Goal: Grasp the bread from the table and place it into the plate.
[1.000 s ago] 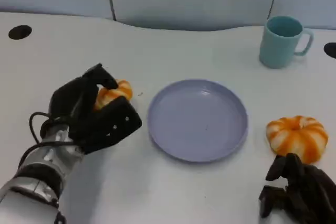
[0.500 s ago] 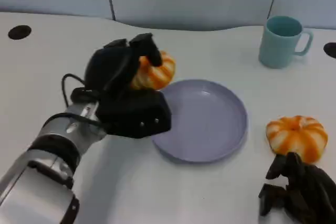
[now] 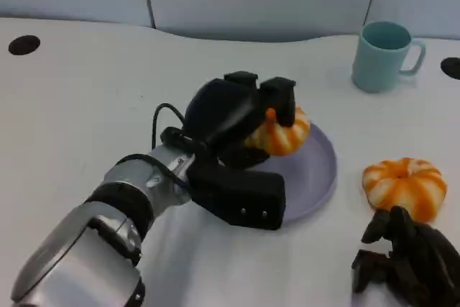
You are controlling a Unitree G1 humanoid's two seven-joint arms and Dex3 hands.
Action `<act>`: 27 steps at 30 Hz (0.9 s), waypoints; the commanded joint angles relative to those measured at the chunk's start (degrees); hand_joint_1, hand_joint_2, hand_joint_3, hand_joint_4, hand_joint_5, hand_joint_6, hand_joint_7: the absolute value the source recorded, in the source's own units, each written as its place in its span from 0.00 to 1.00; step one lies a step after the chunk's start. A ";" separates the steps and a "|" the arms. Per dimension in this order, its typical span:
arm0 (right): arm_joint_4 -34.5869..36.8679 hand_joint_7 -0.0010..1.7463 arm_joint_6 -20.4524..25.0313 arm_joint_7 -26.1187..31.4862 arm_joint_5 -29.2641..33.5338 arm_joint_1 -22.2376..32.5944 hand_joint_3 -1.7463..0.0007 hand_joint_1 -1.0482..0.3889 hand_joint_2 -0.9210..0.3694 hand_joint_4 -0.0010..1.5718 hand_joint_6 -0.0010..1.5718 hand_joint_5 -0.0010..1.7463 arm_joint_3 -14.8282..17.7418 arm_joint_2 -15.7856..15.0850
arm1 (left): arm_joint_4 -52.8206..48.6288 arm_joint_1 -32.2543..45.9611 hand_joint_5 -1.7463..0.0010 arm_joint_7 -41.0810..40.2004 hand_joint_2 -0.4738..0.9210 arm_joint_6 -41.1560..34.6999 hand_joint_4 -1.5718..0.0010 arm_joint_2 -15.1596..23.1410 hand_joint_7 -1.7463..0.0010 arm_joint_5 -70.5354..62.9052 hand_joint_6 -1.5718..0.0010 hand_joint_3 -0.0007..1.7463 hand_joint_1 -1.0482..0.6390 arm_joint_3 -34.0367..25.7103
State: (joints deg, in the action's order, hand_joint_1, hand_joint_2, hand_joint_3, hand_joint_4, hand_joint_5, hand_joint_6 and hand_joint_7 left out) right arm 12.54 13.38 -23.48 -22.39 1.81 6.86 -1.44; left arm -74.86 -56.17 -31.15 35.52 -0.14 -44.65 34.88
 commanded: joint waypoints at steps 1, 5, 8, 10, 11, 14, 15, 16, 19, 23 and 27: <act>0.82 0.63 0.39 0.32 1.15 1.29 0.72 0.41 0.00 0.81 0.73 0.69 -0.63 -0.49 | -1.02 -2.47 0.00 6.63 0.72 0.31 0.36 0.92 0.00 -0.64 0.49 0.73 0.43 1.43; 0.90 0.63 0.31 -0.04 0.84 1.33 0.72 0.42 0.00 0.81 0.73 0.68 -0.71 -0.45 | -1.05 -2.59 0.00 10.76 0.75 0.00 0.39 1.31 0.08 -0.19 0.51 0.64 0.41 1.41; 0.73 0.64 -0.11 0.10 1.41 1.41 0.71 0.41 0.00 0.82 0.73 0.68 -1.14 -0.68 | -1.04 -2.64 0.00 12.79 0.76 0.00 0.41 1.44 0.08 -0.17 0.52 0.62 0.42 1.41; 0.72 0.63 -0.05 0.13 1.02 1.45 0.71 0.41 0.00 0.82 0.73 0.68 -0.97 -0.52 | -0.97 -2.74 0.00 13.39 0.77 -0.01 0.41 1.52 0.06 -0.53 0.53 0.62 0.42 1.71; 0.73 0.63 -0.07 0.01 0.83 1.50 0.72 0.42 0.00 0.81 0.73 0.67 -0.90 -0.50 | -0.93 -2.80 0.01 13.71 0.77 -0.06 0.45 1.52 0.19 -0.65 0.53 0.59 0.42 1.81; 0.18 0.63 0.66 0.33 0.59 1.63 0.72 0.41 0.00 0.81 0.73 0.67 -0.89 -0.53 | -1.12 -2.74 0.17 17.75 0.94 -0.19 0.56 1.22 0.58 1.03 0.55 0.31 0.39 0.53; 0.29 0.63 0.28 0.05 0.66 1.61 0.72 0.41 0.00 0.81 0.73 0.67 -0.98 -0.57 | -1.18 -2.74 0.20 19.26 0.97 -0.60 0.58 1.14 0.63 1.51 0.56 0.26 0.38 0.22; 0.46 0.63 0.08 -0.05 0.58 1.54 0.71 0.42 0.00 0.81 0.73 0.67 -0.92 -0.47 | -1.20 -2.79 0.34 20.43 0.98 -1.26 0.64 1.09 0.74 1.64 0.63 0.21 0.38 0.21; 0.85 0.63 -0.10 -0.29 0.85 1.32 0.71 0.41 0.00 0.82 0.74 0.67 -1.11 -0.68 | -1.02 -2.97 0.51 21.63 1.00 -2.82 0.77 1.11 0.87 0.79 0.73 0.13 0.36 1.09; 1.13 0.62 -0.61 -0.10 1.29 1.26 0.71 0.41 0.00 0.82 0.74 0.67 -1.27 -0.74 | -0.84 -3.34 0.70 21.48 1.00 -4.45 0.94 1.24 0.95 -0.84 0.86 0.13 0.27 2.76; 1.72 0.62 -1.05 -1.03 0.78 1.11 0.70 0.41 0.00 0.81 0.74 0.67 -1.14 -0.74 | -0.80 -3.58 0.95 21.61 1.00 -5.51 1.00 1.50 0.99 -1.39 0.97 0.16 0.17 3.48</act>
State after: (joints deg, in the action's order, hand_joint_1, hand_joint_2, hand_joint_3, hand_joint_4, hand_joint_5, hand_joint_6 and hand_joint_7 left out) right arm 12.72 11.92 -24.03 -21.97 2.11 5.70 -1.59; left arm -75.86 -57.95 -10.16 30.54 0.64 -45.73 38.06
